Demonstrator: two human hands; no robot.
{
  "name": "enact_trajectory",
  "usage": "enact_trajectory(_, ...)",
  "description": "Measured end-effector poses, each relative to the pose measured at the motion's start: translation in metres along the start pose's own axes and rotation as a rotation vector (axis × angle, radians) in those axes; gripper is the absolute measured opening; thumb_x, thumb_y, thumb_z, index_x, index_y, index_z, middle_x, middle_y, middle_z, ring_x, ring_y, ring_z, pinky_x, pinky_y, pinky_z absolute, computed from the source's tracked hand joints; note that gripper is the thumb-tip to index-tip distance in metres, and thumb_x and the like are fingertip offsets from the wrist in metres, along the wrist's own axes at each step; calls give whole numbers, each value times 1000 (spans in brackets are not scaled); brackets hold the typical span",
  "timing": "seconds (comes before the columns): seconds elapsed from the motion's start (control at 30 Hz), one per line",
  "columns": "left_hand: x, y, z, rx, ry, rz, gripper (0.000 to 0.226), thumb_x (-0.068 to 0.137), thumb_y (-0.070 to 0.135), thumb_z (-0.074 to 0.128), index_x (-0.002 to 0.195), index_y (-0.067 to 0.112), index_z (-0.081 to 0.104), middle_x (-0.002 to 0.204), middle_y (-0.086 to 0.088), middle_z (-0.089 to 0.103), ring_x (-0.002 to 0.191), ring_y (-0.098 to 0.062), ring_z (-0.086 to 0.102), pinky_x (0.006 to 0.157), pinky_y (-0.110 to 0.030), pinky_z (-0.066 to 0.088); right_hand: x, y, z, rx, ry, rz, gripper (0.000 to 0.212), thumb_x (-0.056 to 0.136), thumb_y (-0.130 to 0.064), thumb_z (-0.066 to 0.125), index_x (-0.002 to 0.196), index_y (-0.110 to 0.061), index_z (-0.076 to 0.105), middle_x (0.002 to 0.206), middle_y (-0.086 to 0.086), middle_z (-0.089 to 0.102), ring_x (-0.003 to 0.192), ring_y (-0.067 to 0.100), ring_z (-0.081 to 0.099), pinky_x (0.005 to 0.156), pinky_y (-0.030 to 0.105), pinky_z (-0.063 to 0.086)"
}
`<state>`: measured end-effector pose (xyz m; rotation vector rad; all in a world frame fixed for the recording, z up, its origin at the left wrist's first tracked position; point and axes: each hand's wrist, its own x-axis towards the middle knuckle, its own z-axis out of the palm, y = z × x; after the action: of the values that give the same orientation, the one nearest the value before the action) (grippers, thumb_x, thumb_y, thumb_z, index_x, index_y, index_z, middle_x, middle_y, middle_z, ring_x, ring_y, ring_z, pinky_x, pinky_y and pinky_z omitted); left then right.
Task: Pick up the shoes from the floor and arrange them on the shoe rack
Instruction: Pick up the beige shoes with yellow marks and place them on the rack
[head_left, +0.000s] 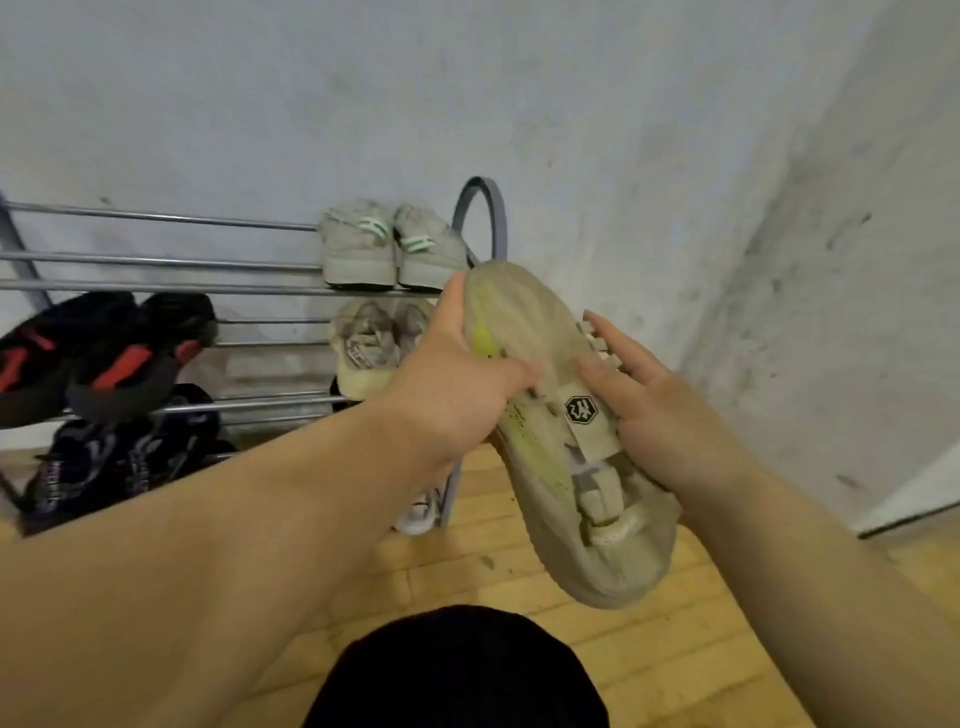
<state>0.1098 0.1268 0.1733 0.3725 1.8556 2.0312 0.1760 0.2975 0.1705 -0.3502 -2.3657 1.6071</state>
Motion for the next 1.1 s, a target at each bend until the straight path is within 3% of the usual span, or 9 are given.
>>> enact_trajectory(0.1, 12, -39, 52, 49, -150, -187, 87, 93, 3, 74, 145, 58, 33, 120, 5, 72, 103, -25, 75, 85, -52, 63, -4, 59, -33, 133, 134, 145, 43, 102, -35, 61, 143, -42, 56, 118, -14, 75, 98, 8, 74, 87, 33, 60)
enact_trajectory(0.17, 18, -62, 77, 130, -195, -270, 91, 92, 1, 74, 155, 51, 31, 123, 4, 70, 102, -27, 74, 84, -52, 64, -8, 95, -51, 152, 183, 232, 44, 103, -40, 59, 146, -43, 50, 124, -18, 69, 94, 0, 71, 81, 26, 58)
enact_trajectory(0.3, 32, -86, 101, 500, -284, -226, 96, 89, 3, 77, 159, 45, 27, 114, 11, 67, 94, -17, 70, 55, -25, 58, -36, 197, -78, 61, 315, 486, 54, 97, -56, 57, 147, -44, 44, 136, -4, 62, 106, 16, 69, 94, 42, 55)
enact_trajectory(0.47, 39, -111, 119, 810, -422, -163, 101, 84, 13, 84, 160, 46, 26, 131, 10, 64, 110, -17, 66, 94, -37, 58, -110, 349, -101, -418, 98, 983, 84, 93, -60, 61, 162, -31, 23, 162, 13, 31, 113, 34, 61, 90, 42, 57)
enact_trajectory(0.6, 47, -126, 128, 806, -454, -190, 107, 74, 19, 90, 156, 51, 29, 135, 7, 65, 110, -24, 70, 93, -47, 60, -156, 420, -101, -529, -13, 1165, 103, 84, -61, 61, 164, -37, 1, 165, 14, 15, 136, 40, 46, 105, 43, 50)
enact_trajectory(0.73, 47, -130, 131, 656, -427, -290, 97, 85, 4, 81, 156, 49, 32, 125, 6, 70, 100, -24, 75, 82, -49, 64, -172, 442, -89, -506, -37, 1180, 112, 86, -50, 69, 161, -40, -13, 161, 19, 19, 121, 40, 57, 83, 35, 54)
enact_trajectory(0.87, 46, -131, 129, 623, -377, -316, 92, 89, -1, 76, 156, 46, 35, 116, 7, 72, 88, -18, 76, 51, -29, 60, -167, 448, -78, -439, 16, 1082, 114, 84, -55, 71, 158, -46, -15, 158, 18, 32, 91, 32, 64, 75, 36, 60)
enact_trajectory(1.0, 46, -130, 128, 585, -345, -353, 91, 90, -3, 74, 156, 47, 36, 123, 2, 70, 91, -23, 77, 54, -31, 61, -153, 438, -58, -401, 15, 1007, 120, 79, -73, 68, 161, -37, -12, 155, 12, 48, 118, 35, 63, 80, 38, 57)
enact_trajectory(1.1, 43, -128, 129, 570, -338, -365, 90, 90, -3, 74, 156, 46, 37, 126, -1, 68, 92, -24, 76, 54, -30, 61, -138, 439, -49, -584, -38, 945, 120, 73, -72, 72, 160, -43, -6, 163, 11, 23, 141, 39, 40, 103, 51, 51)
